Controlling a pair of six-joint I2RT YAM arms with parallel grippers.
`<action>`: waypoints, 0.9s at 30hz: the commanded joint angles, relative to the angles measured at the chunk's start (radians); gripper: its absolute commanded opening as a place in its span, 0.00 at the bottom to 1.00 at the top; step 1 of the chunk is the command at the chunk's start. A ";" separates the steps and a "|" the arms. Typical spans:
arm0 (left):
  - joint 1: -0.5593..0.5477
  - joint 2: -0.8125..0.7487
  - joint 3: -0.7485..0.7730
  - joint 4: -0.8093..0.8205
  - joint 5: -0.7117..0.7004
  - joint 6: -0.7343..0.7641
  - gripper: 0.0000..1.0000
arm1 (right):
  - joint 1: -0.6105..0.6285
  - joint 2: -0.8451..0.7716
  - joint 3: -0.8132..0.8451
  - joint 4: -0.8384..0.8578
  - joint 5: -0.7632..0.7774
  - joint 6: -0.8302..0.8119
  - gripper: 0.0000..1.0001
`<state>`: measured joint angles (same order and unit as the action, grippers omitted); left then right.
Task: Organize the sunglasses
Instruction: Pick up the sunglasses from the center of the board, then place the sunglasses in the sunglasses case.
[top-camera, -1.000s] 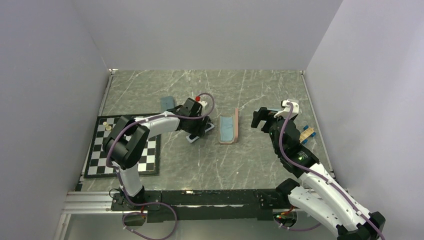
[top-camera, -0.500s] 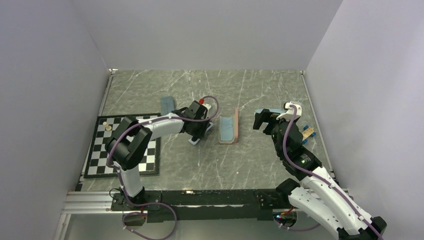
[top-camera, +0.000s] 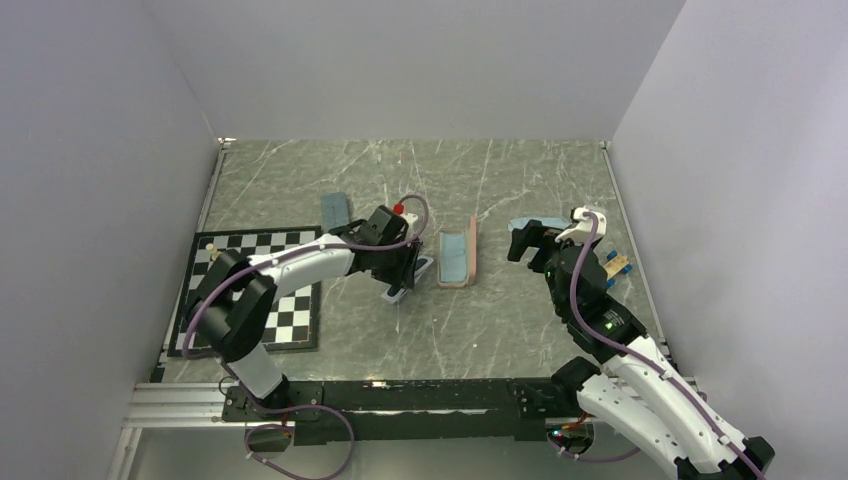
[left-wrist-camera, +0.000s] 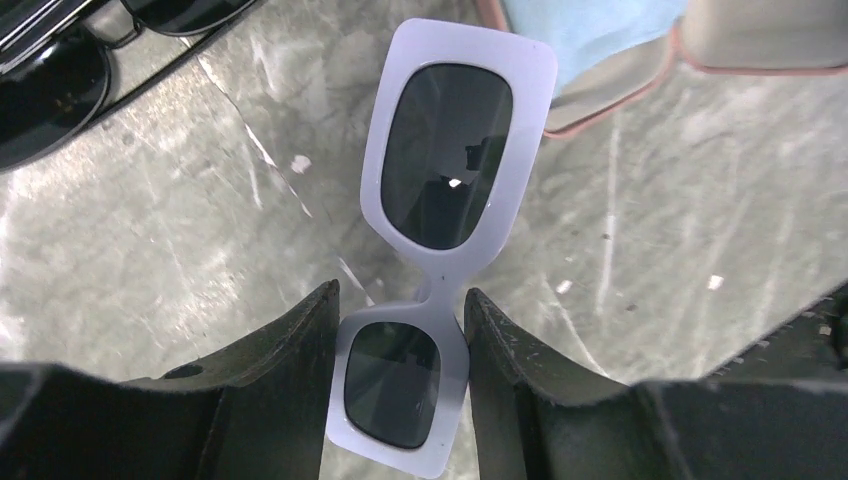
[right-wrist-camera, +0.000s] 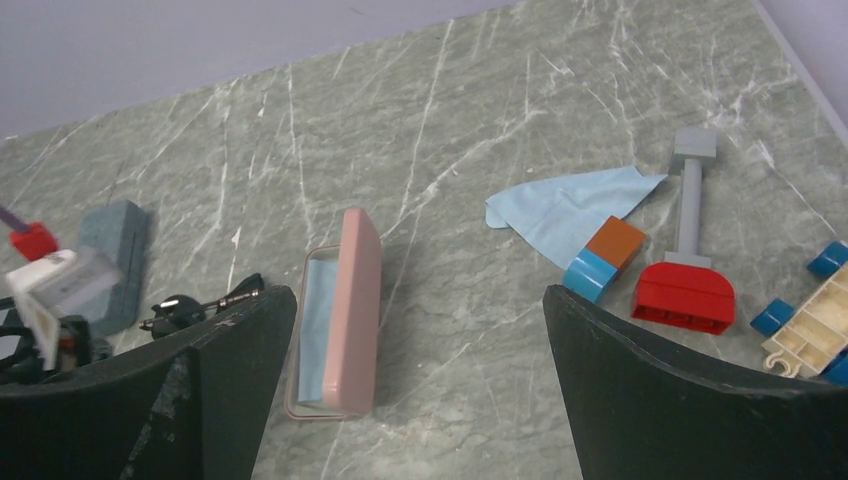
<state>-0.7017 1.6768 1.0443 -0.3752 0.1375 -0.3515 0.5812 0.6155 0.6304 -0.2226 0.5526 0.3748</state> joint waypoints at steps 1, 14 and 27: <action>-0.004 -0.107 0.010 -0.019 0.031 -0.107 0.13 | 0.001 -0.016 0.017 -0.030 0.050 0.046 1.00; -0.017 0.049 0.214 0.064 -0.009 -0.410 0.13 | 0.001 0.033 0.021 -0.067 0.198 0.252 1.00; -0.098 0.292 0.436 0.023 -0.199 -0.568 0.14 | 0.002 0.032 -0.005 -0.064 0.243 0.254 1.00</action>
<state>-0.7757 1.9450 1.3998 -0.3489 0.0273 -0.8627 0.5812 0.6636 0.6296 -0.3050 0.7578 0.6144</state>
